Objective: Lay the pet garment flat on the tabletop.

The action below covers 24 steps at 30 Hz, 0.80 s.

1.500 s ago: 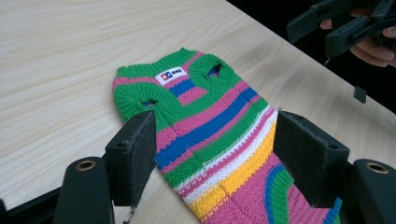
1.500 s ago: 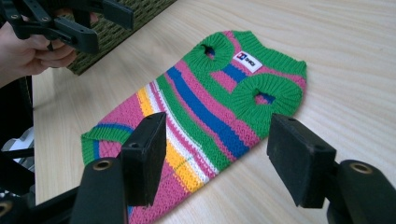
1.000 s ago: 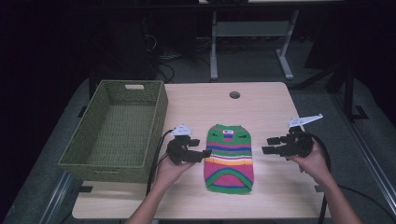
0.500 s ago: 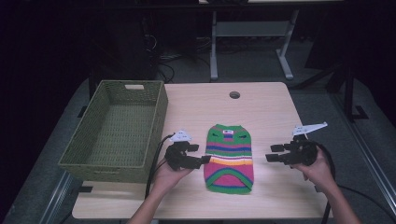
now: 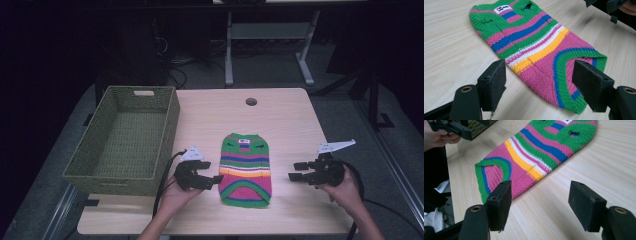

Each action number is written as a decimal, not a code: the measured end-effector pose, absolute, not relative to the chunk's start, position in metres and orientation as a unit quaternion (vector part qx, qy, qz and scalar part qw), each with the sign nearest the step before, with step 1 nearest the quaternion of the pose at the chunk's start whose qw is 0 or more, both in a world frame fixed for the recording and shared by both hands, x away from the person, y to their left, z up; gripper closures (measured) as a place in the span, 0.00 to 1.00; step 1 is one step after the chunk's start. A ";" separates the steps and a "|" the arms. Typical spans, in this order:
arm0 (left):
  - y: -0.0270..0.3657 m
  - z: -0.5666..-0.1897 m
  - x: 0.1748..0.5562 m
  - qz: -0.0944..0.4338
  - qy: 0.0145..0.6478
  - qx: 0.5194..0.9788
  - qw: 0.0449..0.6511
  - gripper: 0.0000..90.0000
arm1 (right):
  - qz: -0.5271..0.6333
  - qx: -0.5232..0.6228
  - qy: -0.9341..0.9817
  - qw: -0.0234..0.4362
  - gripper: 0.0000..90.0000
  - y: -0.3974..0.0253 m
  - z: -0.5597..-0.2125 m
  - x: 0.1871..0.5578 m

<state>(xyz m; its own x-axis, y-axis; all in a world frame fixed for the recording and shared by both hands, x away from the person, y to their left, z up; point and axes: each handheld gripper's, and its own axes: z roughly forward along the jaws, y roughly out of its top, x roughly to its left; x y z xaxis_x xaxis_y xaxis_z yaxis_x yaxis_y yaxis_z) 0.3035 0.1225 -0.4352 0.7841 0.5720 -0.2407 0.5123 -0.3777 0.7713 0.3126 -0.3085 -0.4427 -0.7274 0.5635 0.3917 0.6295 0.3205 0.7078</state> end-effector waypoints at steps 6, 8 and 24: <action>0.128 -0.439 0.296 0.028 0.331 0.826 0.456 0.30 | -0.457 -0.369 -0.808 0.038 0.38 -0.311 -0.446 0.304; 0.130 -0.440 0.294 0.029 0.332 0.827 0.454 0.30 | -0.452 -0.370 -0.811 0.035 0.38 -0.312 -0.446 0.302; 0.140 -0.447 0.274 0.030 0.328 0.829 0.452 0.29 | -0.459 -0.367 -0.808 0.030 0.36 -0.312 -0.456 0.271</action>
<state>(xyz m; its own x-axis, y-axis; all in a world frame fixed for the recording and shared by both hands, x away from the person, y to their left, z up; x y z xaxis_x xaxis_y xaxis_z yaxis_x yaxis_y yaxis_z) 0.2736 0.1403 -0.4466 0.7829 0.5711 -0.2467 0.5170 -0.3768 0.7686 0.2709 -0.3120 -0.4562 -0.7284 0.5656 0.3867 0.6216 0.3082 0.7201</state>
